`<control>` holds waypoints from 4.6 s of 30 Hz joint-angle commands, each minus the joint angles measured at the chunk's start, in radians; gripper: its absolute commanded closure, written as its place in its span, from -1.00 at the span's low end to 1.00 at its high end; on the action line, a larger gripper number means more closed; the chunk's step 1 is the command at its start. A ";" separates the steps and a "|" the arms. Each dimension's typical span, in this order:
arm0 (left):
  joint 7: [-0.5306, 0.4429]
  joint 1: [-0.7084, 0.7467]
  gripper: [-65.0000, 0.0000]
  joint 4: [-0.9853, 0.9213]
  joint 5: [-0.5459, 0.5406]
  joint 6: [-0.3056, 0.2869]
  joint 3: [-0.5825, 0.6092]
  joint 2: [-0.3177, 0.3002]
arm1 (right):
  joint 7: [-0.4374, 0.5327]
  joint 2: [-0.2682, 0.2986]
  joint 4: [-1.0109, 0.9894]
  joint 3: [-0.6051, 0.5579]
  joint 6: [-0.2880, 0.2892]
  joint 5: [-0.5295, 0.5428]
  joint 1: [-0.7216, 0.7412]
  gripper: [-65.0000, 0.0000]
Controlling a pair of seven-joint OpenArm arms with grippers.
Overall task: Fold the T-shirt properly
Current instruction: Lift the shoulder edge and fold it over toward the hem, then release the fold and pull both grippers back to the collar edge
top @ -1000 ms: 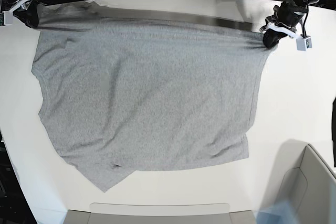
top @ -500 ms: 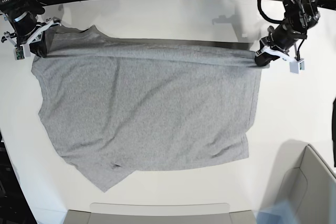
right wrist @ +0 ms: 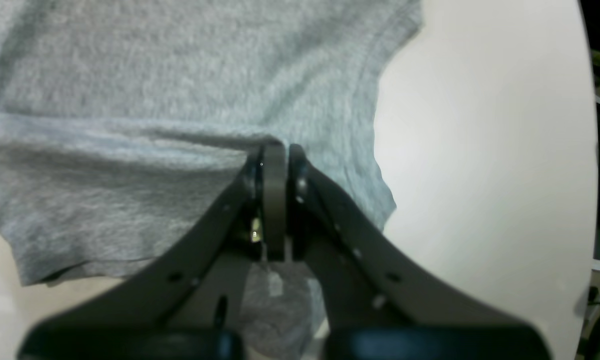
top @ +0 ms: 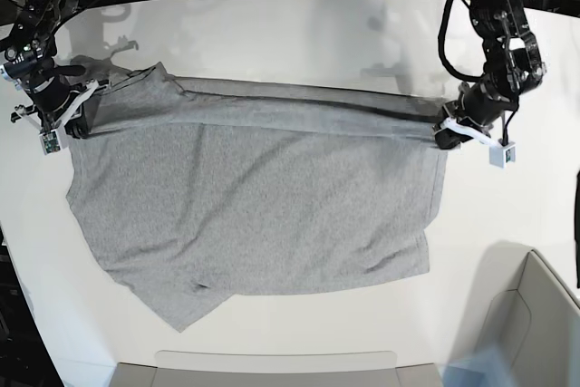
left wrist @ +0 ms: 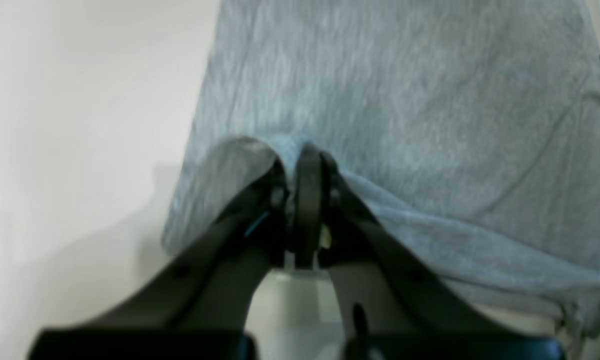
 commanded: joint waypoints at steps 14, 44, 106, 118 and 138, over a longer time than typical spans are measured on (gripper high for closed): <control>0.003 -0.246 1.00 -0.264 0.006 -0.002 -0.003 -0.018 | 0.032 0.044 -0.225 -0.120 -0.013 -0.125 0.277 1.00; -0.094 -0.283 0.45 -0.178 0.128 -0.002 0.105 -0.035 | 0.138 0.144 -0.418 -0.128 -0.014 0.036 0.356 0.27; -0.143 0.015 1.00 -0.273 0.133 -0.040 0.263 -0.199 | 0.101 0.161 -0.533 -0.133 -0.013 0.102 0.053 1.00; -0.143 0.204 1.00 -0.173 0.130 -0.042 0.120 -0.244 | 0.100 0.155 -0.320 -0.162 -0.008 0.105 -0.129 1.00; -0.143 0.506 1.00 -0.060 0.131 -0.223 -0.067 -0.250 | 0.106 0.198 -0.229 -0.097 -0.004 0.108 -0.372 1.00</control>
